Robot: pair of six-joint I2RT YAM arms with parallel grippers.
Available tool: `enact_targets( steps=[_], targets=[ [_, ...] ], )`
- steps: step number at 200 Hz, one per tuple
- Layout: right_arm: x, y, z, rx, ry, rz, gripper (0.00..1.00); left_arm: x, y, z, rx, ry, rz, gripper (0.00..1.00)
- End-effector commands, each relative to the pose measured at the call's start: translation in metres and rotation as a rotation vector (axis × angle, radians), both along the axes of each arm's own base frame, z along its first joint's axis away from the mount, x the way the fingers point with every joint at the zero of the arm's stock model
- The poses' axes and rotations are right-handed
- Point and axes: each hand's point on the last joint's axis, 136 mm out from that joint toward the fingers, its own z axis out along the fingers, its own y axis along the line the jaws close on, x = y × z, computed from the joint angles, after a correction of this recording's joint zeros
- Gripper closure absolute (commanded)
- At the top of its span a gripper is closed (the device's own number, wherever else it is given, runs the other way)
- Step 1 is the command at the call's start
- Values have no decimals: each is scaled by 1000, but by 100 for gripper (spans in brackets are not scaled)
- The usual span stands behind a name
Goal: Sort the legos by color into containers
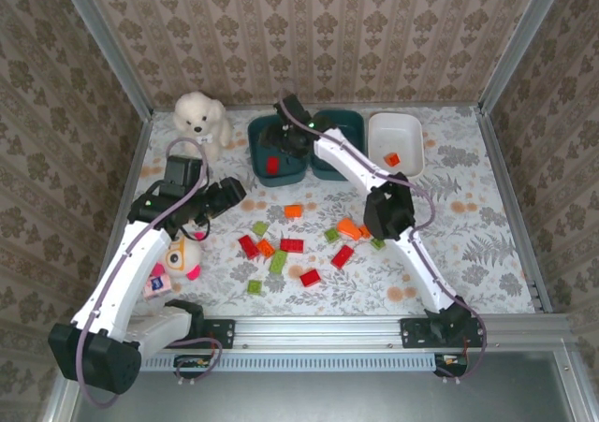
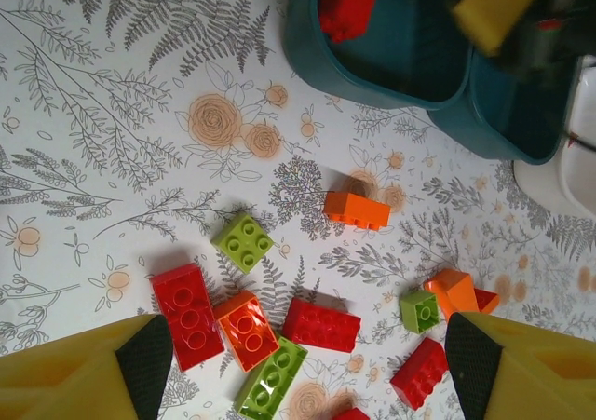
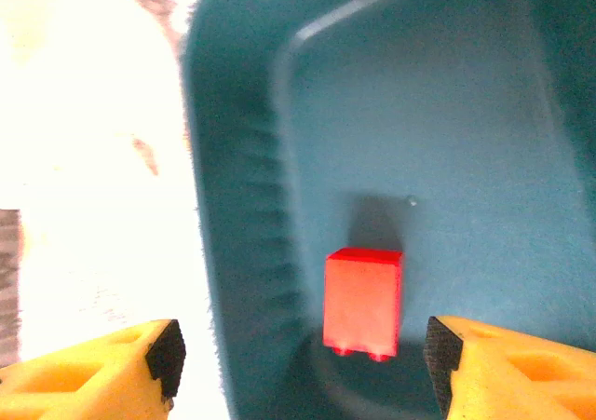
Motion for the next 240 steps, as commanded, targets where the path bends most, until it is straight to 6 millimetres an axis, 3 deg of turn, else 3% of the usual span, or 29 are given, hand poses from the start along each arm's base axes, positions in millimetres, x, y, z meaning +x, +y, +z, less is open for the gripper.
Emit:
enact_targets(
  steps=[1, 12, 31, 43, 56, 88, 118, 137, 155, 173, 214, 240],
  targets=[
    [-22, -15, 152, 95, -286, 48, 31, 1, -4, -6, -7, 11, -31, 20],
    [-38, -28, 182, 100, -346, 48, 33, 2, -7, -7, -11, 11, -41, 21],
    [-70, -61, 212, 74, -426, 25, 35, 4, -20, -9, -12, 9, -89, 21],
    [-96, -86, 217, 31, -444, 12, 35, 4, -35, -12, -1, 10, -145, 21],
    [-126, -114, 211, -20, -427, 0, 35, 2, -52, -19, 18, 27, -213, 22],
    [-213, -179, 147, -120, -272, -3, 34, -13, -114, -39, 95, 43, -459, 23],
    [-289, -220, 83, -129, -83, -1, 31, -33, -174, -61, 223, 30, -735, 24],
    [-325, -240, 60, -107, -23, -23, 31, -41, -198, -75, 272, 49, -821, 24],
    [-344, -257, 50, -105, -3, -59, 30, -43, -208, -87, 268, 92, -803, 24],
    [-351, -269, 51, -132, -9, -75, 30, -39, -213, -91, 255, 113, -755, 24],
    [-351, -270, 55, -137, -28, -57, 29, -40, -237, -103, 277, 136, -795, 24],
    [-351, -269, 58, -126, -34, -61, 28, -42, -247, -122, 356, 138, -873, 22]
  ],
)
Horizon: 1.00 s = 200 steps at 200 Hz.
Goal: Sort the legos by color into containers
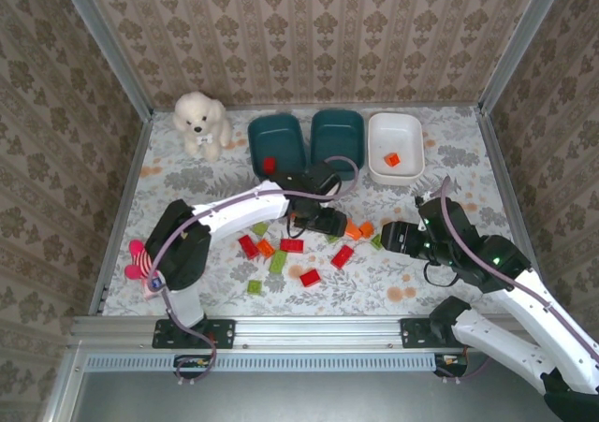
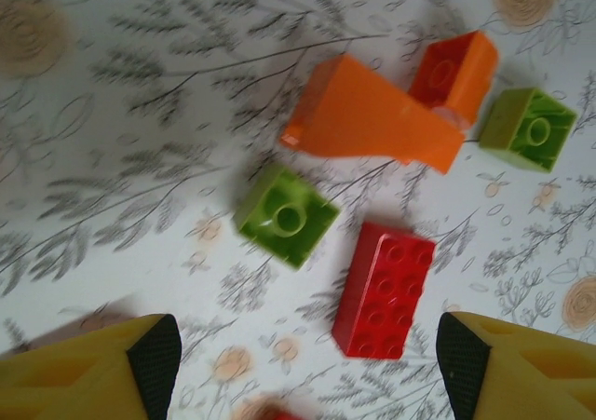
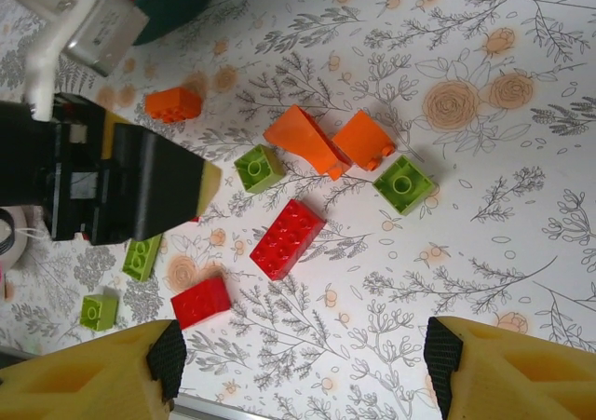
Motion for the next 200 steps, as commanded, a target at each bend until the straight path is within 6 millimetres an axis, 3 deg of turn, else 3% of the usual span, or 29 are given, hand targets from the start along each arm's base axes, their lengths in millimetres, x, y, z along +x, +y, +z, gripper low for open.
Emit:
enact_targets(
  steps=[1, 41, 104, 200],
  targets=[
    [-3, -5, 2, -7, 3, -12, 28, -5, -5, -15, 79, -9, -75, 22],
    [-6, -7, 5, 9, -3, -20, 27, 1, -3, -32, 140, 3, -67, 16],
    [-9, -11, 3, 20, -1, -49, 27, 2, -8, -51, 177, 22, -72, 17],
    [-9, -13, 0, 22, 3, -69, 27, 9, -10, -68, 225, 24, -65, 38]
  ],
)
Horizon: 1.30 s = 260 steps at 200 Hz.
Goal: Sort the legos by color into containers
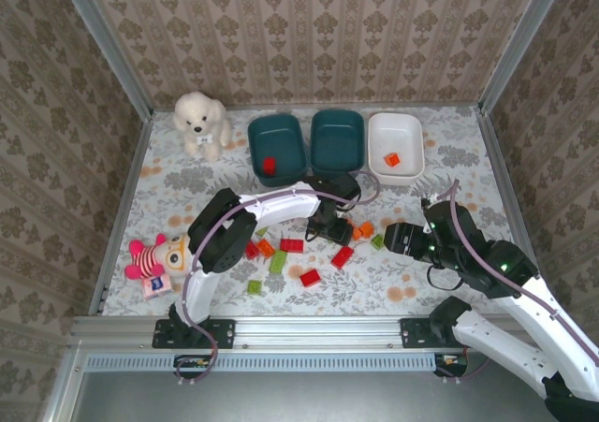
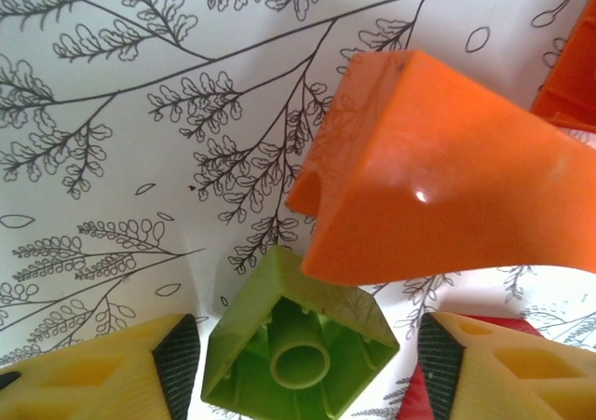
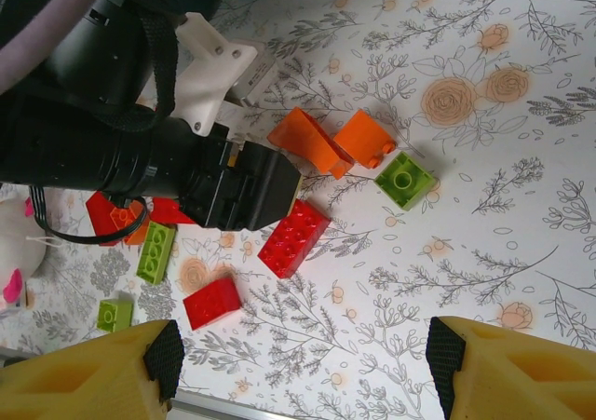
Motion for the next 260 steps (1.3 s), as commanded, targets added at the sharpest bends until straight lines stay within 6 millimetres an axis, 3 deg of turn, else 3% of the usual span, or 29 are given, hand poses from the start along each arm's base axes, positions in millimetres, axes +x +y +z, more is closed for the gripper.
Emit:
enact_targets(
  steps=[1, 72, 94, 134, 180, 228, 260],
  targets=[
    [-2, -8, -5, -15, 11, -37, 27, 4, 2, 2, 28, -22, -6, 39],
    [1, -6, -4, -13, 8, -36, 27, 11, 7, 8, 63, -81, -22, 51],
    [1, -6, -3, -13, 6, -35, 27, 15, 11, 22, 69, -112, -13, 52],
    [6, -3, 10, -5, -21, -29, 27, 37, 19, 69, -13, -155, 48, 53],
    [23, 10, 29, 2, -54, 0, 27, 109, 5, 122, -170, -237, 134, 54],
    [38, 20, 41, 33, -77, -4, 27, 201, -15, 124, -243, -341, 190, 54],
    [43, 23, 47, 52, -86, -5, 27, 247, -32, 108, -330, -388, 243, 54]
  ],
)
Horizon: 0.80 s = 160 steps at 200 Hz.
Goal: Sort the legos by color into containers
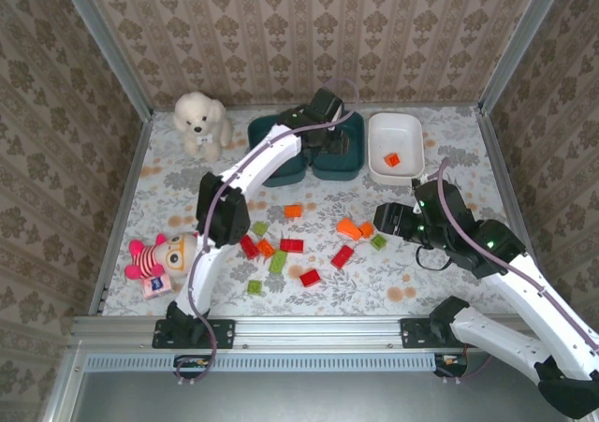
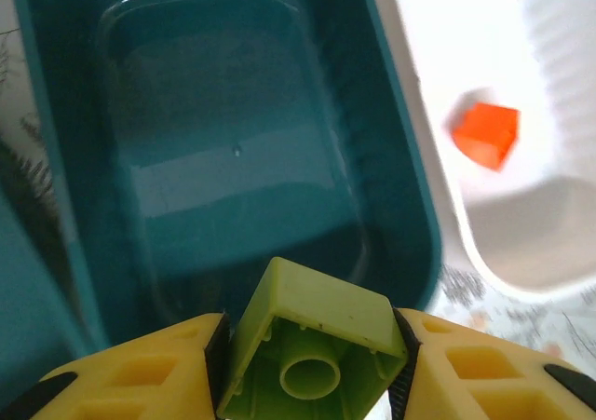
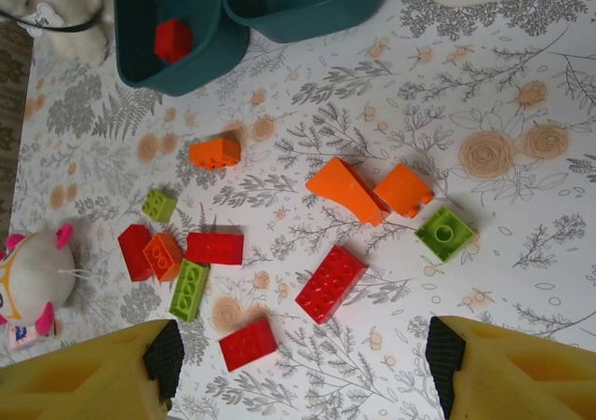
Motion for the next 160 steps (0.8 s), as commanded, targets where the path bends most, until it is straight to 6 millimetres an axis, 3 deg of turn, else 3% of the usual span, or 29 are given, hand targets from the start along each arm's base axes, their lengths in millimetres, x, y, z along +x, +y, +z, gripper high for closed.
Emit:
enact_targets(
  steps=[1, 37, 71, 92, 124, 160],
  targets=[
    [7, 4, 20, 37, -50, 6, 27, 24, -9, -17, -36, -18, 1, 54],
    [5, 1, 19, 36, -49, -5, 27, 42, -17, -46, -68, -9, 35, 52],
    [2, -3, 10, 39, -20, -21, 27, 36, -18, -71, -70, 67, 47, 41],
    [4, -4, 7, 28, -10, -24, 26, 34, -20, -72, -87, 90, 49, 33],
    [14, -3, 10, -59, -3, 22, 26, 42, -13, -37, -143, 64, 93, 30],
    [40, 8, 9, -213, 25, 127, 27, 43, 2, 47, -251, -20, 141, 29]
  ],
)
